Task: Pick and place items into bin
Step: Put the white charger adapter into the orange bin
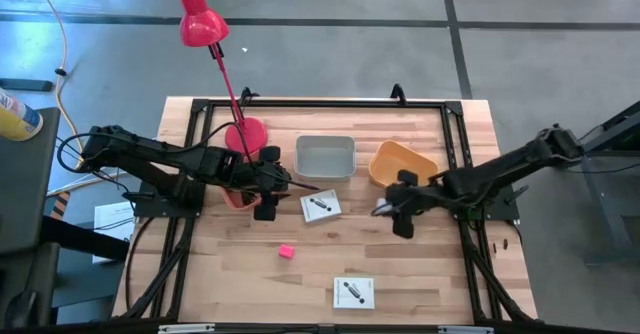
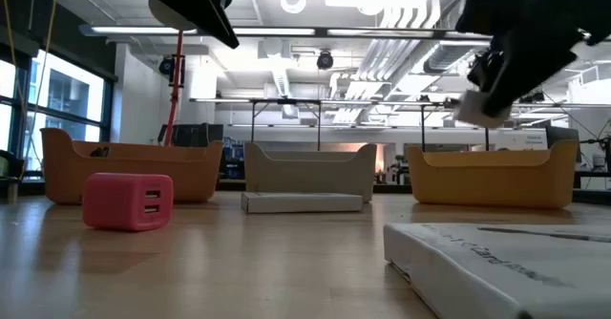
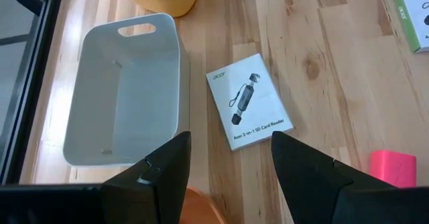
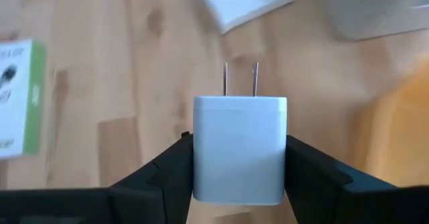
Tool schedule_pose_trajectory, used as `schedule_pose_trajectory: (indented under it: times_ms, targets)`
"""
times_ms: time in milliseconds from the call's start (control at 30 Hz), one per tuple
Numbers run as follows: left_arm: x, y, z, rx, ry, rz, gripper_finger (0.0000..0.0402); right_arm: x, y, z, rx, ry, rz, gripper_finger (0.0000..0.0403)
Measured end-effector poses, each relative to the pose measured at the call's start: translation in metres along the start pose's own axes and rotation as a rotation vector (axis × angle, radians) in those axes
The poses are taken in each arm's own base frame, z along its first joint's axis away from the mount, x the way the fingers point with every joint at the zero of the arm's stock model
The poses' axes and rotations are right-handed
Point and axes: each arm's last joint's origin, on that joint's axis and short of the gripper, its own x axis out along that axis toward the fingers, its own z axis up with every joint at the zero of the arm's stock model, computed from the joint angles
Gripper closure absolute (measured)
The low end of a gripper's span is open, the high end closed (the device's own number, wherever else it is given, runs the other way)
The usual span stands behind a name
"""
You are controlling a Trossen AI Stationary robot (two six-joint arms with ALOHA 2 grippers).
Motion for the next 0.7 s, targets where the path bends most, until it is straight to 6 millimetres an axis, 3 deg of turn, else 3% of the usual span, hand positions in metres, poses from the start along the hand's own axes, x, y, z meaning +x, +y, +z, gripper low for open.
schedule_pose_trajectory:
  times_ms: [367, 700]
  targets:
    - [0.0, 0.0, 0.0, 0.008, 0.001, 0.012, 0.0208, -0.051, -0.047, -0.012, 0.092, -0.052, -0.257, 0.0214]
    - [0.0, 0.001, 0.004, 0.017, -0.035, 0.037, 0.0208, -0.048, -0.074, -0.01, 0.128, 0.028, -0.32, 0.0213]
